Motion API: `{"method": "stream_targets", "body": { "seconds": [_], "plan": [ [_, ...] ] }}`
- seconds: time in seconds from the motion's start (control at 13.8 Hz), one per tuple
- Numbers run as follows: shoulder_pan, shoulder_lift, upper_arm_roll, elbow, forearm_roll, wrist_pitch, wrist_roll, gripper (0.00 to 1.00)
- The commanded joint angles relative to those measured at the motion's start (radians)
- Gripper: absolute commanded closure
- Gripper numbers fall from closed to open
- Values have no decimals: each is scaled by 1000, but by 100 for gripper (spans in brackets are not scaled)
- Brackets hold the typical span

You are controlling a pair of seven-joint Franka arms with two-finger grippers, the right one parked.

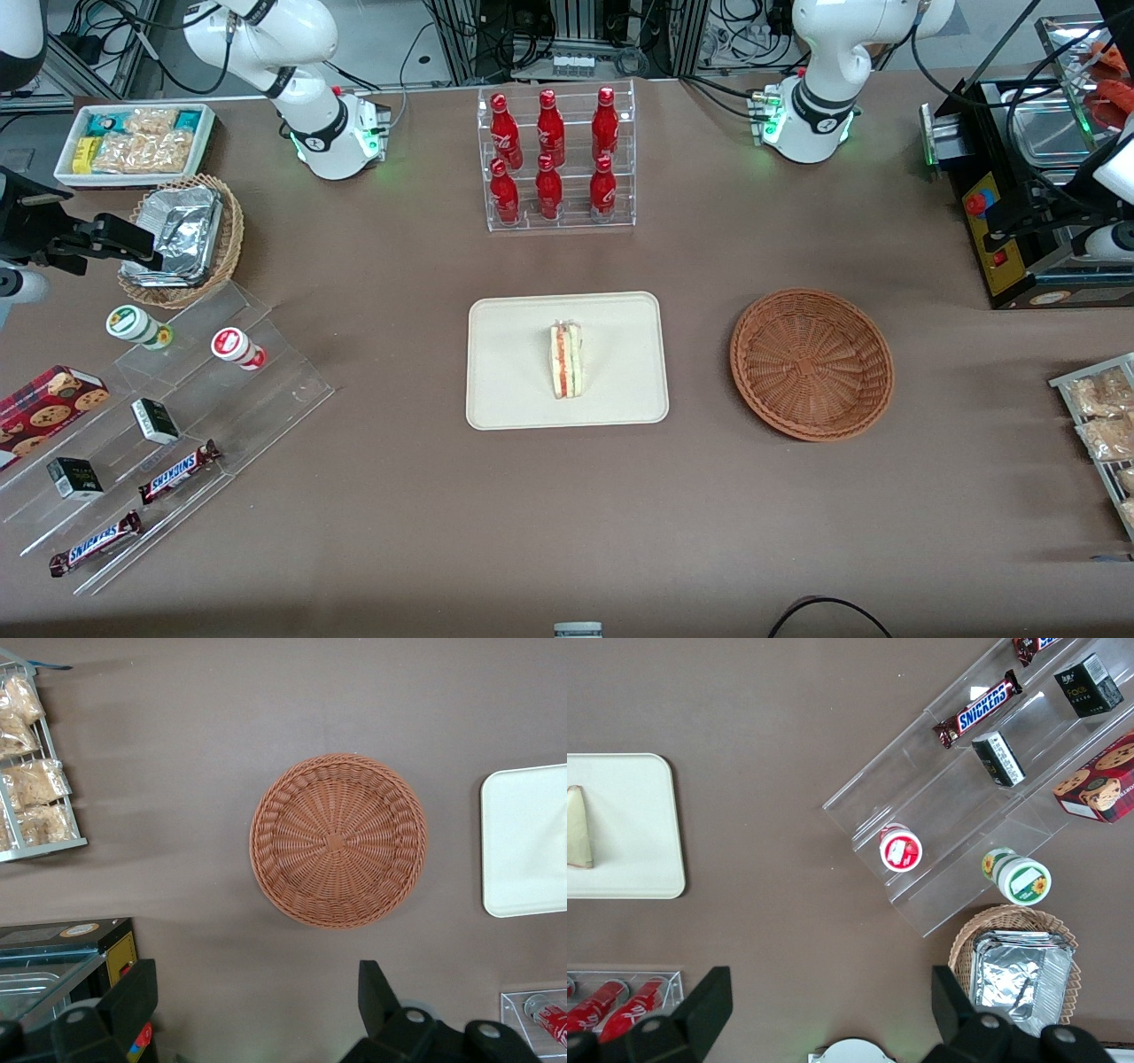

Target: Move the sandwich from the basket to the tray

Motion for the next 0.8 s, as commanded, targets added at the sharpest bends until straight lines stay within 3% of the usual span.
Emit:
{"method": "stream_targets", "body": {
  "seconds": [0.0, 0.73],
  "plan": [
    [-18, -5, 13, 6, -8, 0, -2, 0],
    [-29, -8, 19, 0, -36, -53, -77, 0]
  ]
}}
